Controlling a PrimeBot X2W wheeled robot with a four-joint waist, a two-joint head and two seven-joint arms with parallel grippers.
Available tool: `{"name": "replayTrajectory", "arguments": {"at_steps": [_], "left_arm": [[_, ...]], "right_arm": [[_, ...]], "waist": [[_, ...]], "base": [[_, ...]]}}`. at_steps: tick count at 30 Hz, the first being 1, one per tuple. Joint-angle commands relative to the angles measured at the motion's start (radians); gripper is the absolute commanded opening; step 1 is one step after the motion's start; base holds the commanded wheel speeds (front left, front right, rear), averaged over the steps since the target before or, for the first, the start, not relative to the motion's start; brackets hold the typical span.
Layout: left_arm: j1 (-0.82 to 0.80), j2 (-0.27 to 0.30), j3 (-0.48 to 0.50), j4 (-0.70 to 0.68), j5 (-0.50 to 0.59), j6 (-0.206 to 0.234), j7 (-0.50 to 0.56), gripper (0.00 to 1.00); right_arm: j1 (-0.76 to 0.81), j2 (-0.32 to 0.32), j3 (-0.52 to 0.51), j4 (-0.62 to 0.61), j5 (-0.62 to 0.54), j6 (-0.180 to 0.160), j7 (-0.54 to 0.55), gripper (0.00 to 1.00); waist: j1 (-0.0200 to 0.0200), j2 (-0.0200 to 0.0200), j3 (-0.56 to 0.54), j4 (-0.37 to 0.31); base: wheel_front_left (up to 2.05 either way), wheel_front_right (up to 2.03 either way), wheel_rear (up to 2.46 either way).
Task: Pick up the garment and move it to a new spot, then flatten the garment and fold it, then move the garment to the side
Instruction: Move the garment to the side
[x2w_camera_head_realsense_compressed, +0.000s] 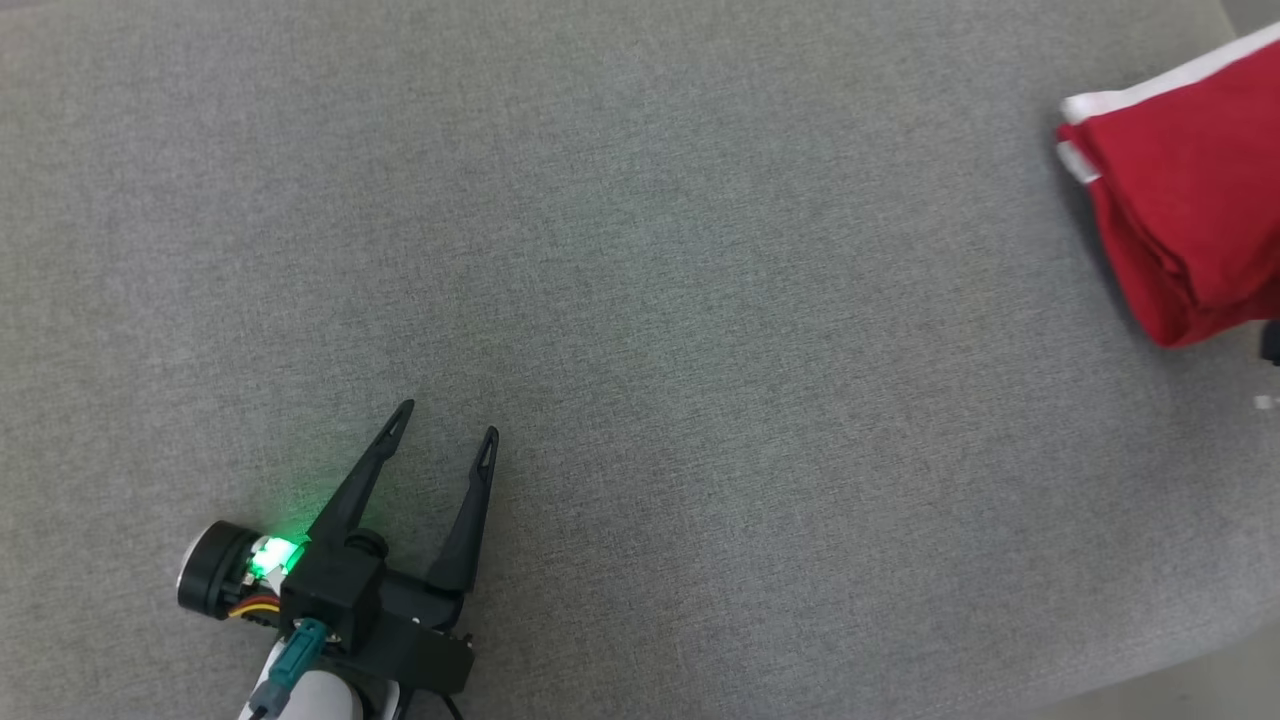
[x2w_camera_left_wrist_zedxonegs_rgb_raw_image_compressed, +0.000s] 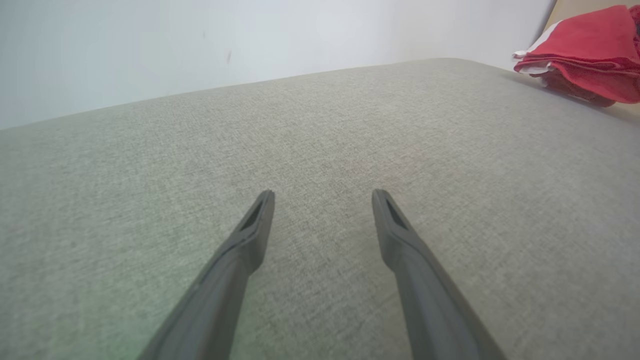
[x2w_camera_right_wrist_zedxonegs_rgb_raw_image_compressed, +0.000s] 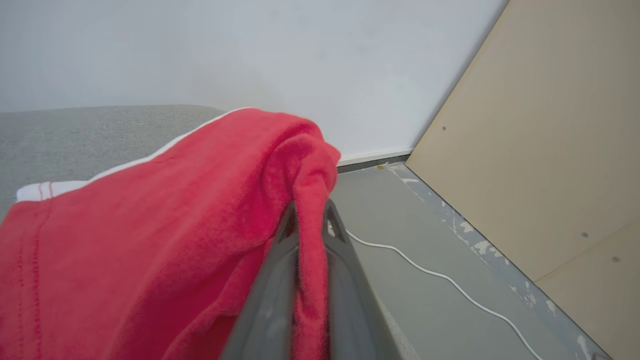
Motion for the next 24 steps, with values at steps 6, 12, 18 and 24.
{"name": "replayTrajectory", "arguments": {"at_steps": [6,12,18,24], "left_arm": [[0.006,0.021,0.029,0.016,0.010,0.003,0.004,1.00],[0.016,0.003,0.046,0.017,0.006,0.006,0.004,1.00],[0.028,-0.019,0.068,0.015,0.009,0.013,0.003,1.00],[0.055,-0.045,0.099,0.017,0.000,0.027,0.001,1.00]], "right_arm": [[-0.006,0.005,-0.182,-0.009,-0.177,0.001,0.000,1.00],[-0.019,0.102,-0.203,-0.149,-0.208,0.001,0.000,1.00],[0.059,0.189,-0.012,-0.298,-0.056,0.001,0.000,1.00],[0.204,0.245,0.172,-0.453,0.124,0.001,0.000,1.00]], "waist": [[0.0000,0.0000,0.010,0.004],[0.0000,0.0000,-0.018,-0.010],[0.0000,0.0000,-0.059,-0.009],[0.0000,0.0000,-0.110,0.016]], "base": [[0.00,0.00,0.00],[0.00,0.00,0.00],[0.00,0.00,0.00],[0.00,0.00,0.00]]}}
